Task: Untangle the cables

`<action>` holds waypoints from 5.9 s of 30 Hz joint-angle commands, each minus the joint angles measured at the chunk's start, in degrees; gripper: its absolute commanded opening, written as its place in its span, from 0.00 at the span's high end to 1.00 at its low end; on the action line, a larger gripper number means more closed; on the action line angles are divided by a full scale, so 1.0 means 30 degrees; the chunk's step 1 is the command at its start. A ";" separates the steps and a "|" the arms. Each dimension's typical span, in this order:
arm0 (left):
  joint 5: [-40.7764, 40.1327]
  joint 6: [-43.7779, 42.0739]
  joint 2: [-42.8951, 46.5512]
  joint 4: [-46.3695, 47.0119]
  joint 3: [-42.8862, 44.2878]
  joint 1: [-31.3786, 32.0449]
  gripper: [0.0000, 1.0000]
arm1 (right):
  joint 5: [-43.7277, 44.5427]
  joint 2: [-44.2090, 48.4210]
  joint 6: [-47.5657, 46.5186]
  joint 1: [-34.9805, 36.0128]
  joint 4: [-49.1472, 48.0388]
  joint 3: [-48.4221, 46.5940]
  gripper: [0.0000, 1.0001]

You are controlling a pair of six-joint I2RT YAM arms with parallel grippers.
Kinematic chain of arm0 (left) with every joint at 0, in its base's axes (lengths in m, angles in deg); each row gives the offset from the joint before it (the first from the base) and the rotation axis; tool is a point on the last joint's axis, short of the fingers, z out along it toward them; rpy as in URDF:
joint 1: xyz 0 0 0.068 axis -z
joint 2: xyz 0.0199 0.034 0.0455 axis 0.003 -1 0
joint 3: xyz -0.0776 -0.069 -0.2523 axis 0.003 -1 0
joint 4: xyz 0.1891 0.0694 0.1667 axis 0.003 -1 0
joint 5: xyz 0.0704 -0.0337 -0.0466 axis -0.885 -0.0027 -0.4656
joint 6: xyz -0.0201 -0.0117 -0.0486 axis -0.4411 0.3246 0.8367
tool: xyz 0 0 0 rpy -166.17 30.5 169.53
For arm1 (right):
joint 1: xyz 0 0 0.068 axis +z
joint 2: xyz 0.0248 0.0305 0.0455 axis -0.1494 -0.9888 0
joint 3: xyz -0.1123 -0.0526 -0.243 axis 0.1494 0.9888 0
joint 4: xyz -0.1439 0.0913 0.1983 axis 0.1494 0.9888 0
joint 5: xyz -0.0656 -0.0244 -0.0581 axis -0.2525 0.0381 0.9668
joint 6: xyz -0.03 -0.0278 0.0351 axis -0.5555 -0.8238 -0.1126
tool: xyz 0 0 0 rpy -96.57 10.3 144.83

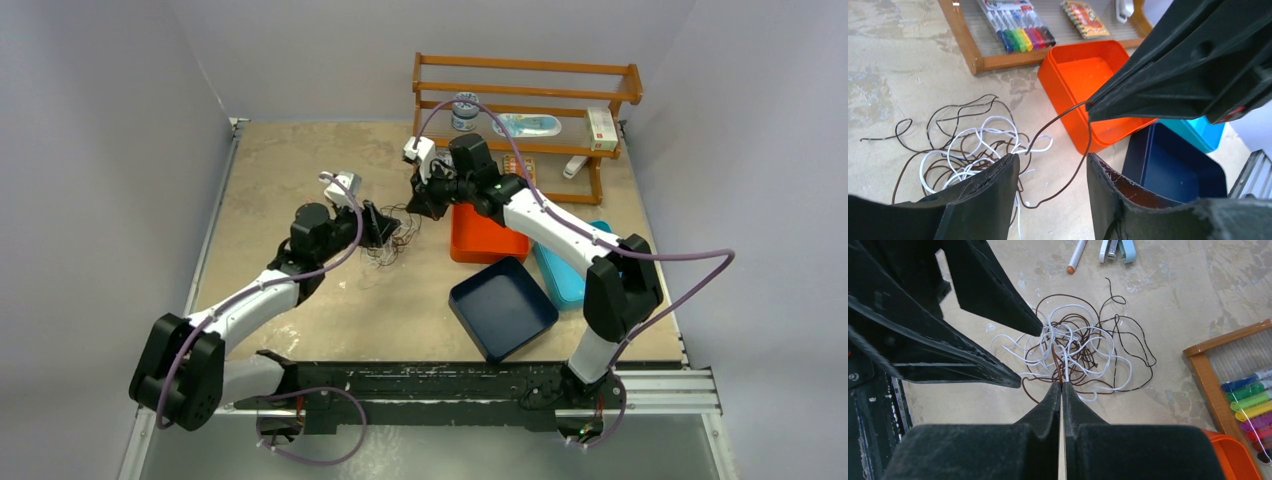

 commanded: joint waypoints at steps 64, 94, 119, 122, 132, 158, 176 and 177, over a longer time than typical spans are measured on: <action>-0.4381 0.0066 -0.0824 -1.2844 1.4677 0.0126 1.00 | 0.2070 0.8439 0.2578 0.0065 -1.8786 1.2163 0.20; -0.5012 -0.2019 -0.2726 -1.6385 2.3557 0.0122 1.00 | -0.3153 -0.3393 0.2528 0.1017 -1.9404 -0.0059 0.31; -1.2585 -0.3857 -0.4867 -1.5995 3.2018 0.0077 1.00 | -0.3058 -0.8590 0.4245 0.1941 -2.1521 0.2215 0.50; -1.2816 -0.4083 -0.5306 -1.5835 3.2880 0.0097 1.00 | -0.2939 -0.9002 0.4249 0.1941 -2.1552 0.2498 0.51; -1.3223 -0.4971 -0.6306 -1.4437 3.4672 0.0079 1.00 | -0.2826 -0.9130 0.4523 0.1949 -2.2105 0.3721 0.49; -0.9202 -0.3518 -0.3669 -1.4086 2.5745 0.0075 1.00 | 0.0271 0.7124 0.2947 0.1154 -1.6633 1.0635 0.14; -0.2262 -0.3002 -0.1029 -1.1837 1.8356 0.0090 1.00 | -0.0994 0.8787 0.3832 0.0481 -1.6824 0.6006 0.03; -0.1891 -0.2999 -0.0836 -1.1645 1.8000 0.0081 1.00 | -0.0965 0.8678 0.3893 0.0458 -1.6781 0.5786 0.03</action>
